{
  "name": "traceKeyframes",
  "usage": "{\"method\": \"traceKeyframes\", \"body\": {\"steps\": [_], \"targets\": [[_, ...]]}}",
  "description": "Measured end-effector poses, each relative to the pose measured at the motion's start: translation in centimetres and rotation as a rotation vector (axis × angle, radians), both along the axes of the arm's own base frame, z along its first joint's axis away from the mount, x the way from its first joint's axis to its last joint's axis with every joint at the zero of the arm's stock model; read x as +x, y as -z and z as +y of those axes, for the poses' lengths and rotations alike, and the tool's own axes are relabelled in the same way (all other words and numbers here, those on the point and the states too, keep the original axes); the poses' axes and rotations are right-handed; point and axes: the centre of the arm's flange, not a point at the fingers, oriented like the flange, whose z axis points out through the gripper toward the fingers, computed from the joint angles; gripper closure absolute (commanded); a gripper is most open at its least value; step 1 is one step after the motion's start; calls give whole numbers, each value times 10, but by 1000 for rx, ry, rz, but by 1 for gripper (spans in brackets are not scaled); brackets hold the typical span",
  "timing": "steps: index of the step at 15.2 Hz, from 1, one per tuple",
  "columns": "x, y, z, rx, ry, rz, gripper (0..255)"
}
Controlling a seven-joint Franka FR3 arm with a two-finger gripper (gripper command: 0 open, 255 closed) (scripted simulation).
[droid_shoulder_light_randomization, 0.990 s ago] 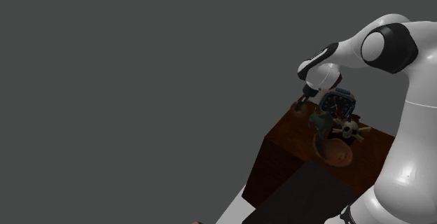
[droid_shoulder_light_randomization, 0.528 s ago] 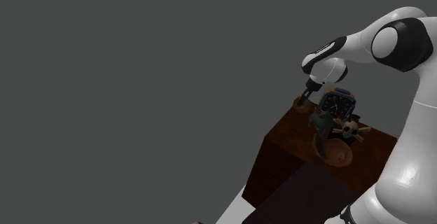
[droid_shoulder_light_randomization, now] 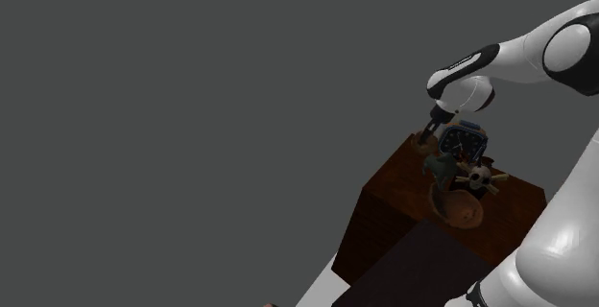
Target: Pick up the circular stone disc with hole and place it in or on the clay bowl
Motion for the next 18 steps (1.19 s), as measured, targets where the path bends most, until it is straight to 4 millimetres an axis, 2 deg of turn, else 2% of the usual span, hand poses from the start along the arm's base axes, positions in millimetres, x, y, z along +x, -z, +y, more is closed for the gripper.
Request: {"method": "traceKeyframes", "body": {"steps": [7, 15, 18], "targets": [[-91, -10, 10, 0, 1, -2, 255], [-196, -12, 23, 2, 1, -1, 255], [-204, -3, 25, 1, 0, 0, 255]]}}
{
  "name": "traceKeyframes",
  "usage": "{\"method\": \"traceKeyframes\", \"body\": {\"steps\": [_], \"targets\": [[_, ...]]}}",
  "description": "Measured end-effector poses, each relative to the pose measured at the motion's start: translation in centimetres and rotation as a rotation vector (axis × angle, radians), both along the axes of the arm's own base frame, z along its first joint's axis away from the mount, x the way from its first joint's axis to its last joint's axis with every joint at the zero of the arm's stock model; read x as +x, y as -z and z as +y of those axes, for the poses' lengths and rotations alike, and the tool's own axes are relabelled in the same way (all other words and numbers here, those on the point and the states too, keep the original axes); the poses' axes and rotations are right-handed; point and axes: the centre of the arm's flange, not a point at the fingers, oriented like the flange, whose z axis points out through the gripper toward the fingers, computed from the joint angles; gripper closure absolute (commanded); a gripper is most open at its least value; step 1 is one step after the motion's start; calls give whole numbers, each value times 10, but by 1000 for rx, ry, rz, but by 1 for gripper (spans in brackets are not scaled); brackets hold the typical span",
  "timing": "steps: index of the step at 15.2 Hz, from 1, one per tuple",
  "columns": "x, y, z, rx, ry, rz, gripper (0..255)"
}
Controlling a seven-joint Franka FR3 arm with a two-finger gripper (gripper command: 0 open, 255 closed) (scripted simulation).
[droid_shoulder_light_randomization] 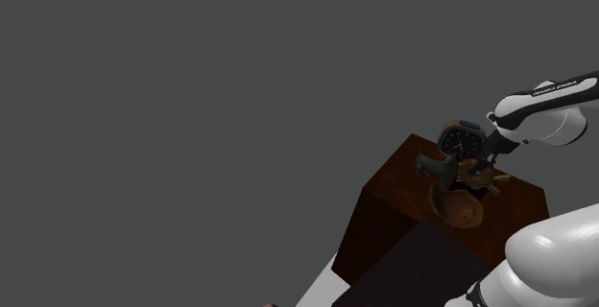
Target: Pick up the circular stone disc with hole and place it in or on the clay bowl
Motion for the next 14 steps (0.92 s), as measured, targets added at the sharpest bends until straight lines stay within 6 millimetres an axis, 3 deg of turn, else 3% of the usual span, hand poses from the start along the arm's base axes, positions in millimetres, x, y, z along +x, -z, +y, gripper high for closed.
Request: {"method": "traceKeyframes", "body": {"steps": [14], "targets": [[-1, 72, -1, 0, -2, 1, 255]]}}
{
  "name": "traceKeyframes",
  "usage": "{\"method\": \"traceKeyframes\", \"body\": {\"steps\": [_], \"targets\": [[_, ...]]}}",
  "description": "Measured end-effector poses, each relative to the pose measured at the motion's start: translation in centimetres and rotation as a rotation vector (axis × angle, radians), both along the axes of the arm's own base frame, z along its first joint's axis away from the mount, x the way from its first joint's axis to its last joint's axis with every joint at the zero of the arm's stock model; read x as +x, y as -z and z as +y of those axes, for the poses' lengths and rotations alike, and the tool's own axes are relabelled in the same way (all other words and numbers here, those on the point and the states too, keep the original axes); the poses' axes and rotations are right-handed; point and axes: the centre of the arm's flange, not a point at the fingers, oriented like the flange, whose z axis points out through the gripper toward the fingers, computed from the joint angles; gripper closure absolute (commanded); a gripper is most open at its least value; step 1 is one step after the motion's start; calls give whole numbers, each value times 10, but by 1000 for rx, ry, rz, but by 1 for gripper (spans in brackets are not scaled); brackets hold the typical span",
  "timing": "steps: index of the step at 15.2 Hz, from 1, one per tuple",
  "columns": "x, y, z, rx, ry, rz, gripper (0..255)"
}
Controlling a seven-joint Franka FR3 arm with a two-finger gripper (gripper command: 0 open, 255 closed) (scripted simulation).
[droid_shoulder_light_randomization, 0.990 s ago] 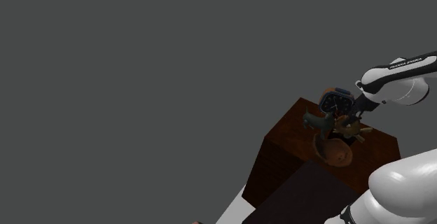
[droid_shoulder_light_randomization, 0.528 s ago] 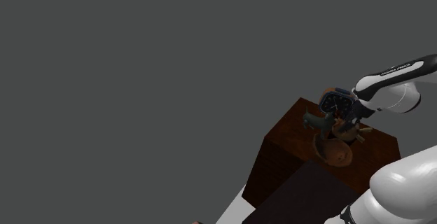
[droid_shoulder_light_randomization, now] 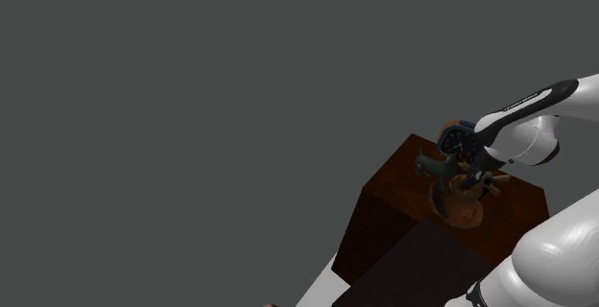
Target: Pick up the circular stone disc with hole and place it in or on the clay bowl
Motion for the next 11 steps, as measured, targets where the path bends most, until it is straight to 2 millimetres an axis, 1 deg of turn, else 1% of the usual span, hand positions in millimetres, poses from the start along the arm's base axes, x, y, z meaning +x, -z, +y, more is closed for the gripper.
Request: {"method": "traceKeyframes", "body": {"steps": [6, 7, 11], "targets": [[-1, 4, 1, -1, 1, -1, 255], [-1, 4, 1, -1, 1, -1, 0], [-1, 4, 1, -1, 1, -1, 0]]}}
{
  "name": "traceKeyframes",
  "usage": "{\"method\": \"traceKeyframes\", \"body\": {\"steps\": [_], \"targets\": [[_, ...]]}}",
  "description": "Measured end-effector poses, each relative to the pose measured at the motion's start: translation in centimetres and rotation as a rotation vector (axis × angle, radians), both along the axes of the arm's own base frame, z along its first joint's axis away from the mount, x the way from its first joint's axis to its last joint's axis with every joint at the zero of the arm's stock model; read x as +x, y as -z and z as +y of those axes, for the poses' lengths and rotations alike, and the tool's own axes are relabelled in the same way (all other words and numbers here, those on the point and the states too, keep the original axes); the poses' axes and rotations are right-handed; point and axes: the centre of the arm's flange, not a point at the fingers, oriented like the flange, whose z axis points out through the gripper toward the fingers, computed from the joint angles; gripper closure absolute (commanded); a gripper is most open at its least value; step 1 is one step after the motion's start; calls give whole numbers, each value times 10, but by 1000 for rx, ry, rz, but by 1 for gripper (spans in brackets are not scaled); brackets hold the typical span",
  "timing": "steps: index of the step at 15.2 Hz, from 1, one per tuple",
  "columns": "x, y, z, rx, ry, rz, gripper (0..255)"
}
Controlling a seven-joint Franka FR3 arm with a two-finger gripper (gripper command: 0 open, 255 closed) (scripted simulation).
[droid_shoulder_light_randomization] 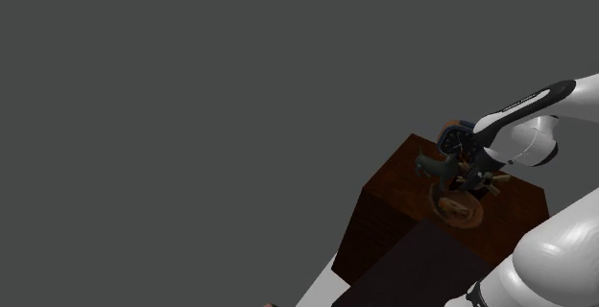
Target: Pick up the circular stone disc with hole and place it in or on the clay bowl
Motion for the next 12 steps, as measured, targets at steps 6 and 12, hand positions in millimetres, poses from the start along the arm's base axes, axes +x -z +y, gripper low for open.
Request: {"method": "traceKeyframes", "body": {"steps": [6, 12], "targets": [[-7, -35, 1, 3, -1, -5, 0], [-9, -49, 2, 0, 0, 0, 0]]}}
